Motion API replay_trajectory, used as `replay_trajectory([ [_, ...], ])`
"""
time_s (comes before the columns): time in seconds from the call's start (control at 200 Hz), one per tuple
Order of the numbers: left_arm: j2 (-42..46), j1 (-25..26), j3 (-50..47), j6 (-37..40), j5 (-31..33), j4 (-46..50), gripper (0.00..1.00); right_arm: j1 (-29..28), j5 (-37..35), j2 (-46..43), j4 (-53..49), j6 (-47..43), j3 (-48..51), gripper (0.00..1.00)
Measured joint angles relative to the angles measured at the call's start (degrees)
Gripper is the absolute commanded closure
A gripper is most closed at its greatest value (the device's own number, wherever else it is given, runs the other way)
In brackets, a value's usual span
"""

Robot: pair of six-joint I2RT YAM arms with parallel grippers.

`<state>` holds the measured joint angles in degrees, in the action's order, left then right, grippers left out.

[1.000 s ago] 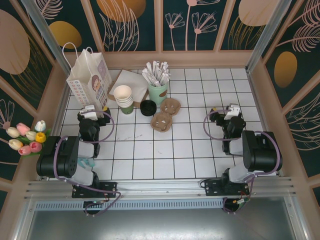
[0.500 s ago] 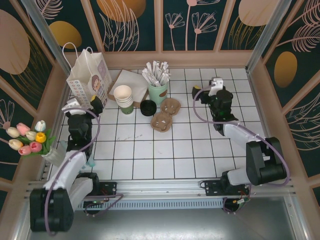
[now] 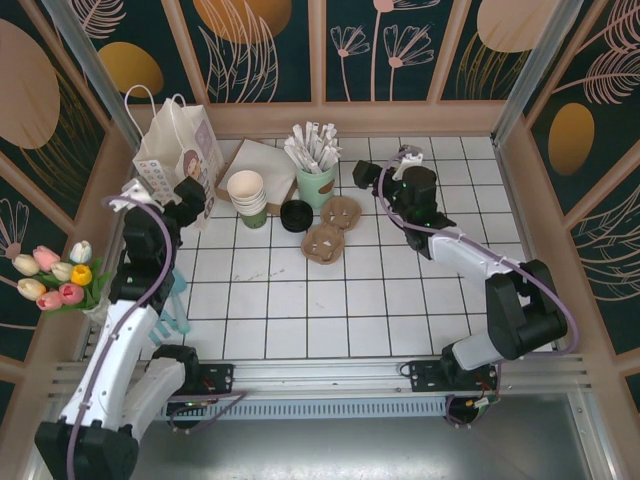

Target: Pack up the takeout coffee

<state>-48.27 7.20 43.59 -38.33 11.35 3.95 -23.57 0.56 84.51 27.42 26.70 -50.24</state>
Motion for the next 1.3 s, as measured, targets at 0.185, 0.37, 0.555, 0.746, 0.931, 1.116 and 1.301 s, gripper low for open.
replay_trajectory([
  [0.185, -10.19, 2.19, 7.19, -4.00, -4.33, 5.57, 0.02, -1.73, 1.75, 0.31, -2.58, 4.00, -2.01, 0.01],
  [0.37, -19.06, 5.97, 14.67, -4.42, -3.76, 12.07, 0.05, -2.34, 2.84, 0.31, -3.08, 4.59, -2.01, 0.01],
  [0.555, -28.35, 8.46, 21.42, -3.58, -0.31, 16.87, 0.21, -2.47, 2.95, 0.31, -3.08, 4.76, -2.01, 0.01],
  [0.746, -36.44, 8.70, 28.52, -2.05, 1.90, 19.78, 0.40, -2.64, 2.54, 0.31, -3.23, 3.87, -2.01, 0.01],
  [0.931, -41.09, 9.01, 31.56, -1.31, 4.33, 22.56, 0.43, -2.73, 2.01, 0.31, -3.76, 2.99, -2.01, 0.01],
  [1.116, -43.80, 9.01, 32.39, -0.83, 4.33, 24.74, 0.56, -2.75, 1.16, 0.31, -3.91, 2.03, -2.01, 0.01],
  [1.301, -46.03, 9.11, 33.68, -0.20, 4.15, 25.44, 0.69, -2.75, 0.79, 0.31, -3.91, 1.53, -2.01, 0.01],
])
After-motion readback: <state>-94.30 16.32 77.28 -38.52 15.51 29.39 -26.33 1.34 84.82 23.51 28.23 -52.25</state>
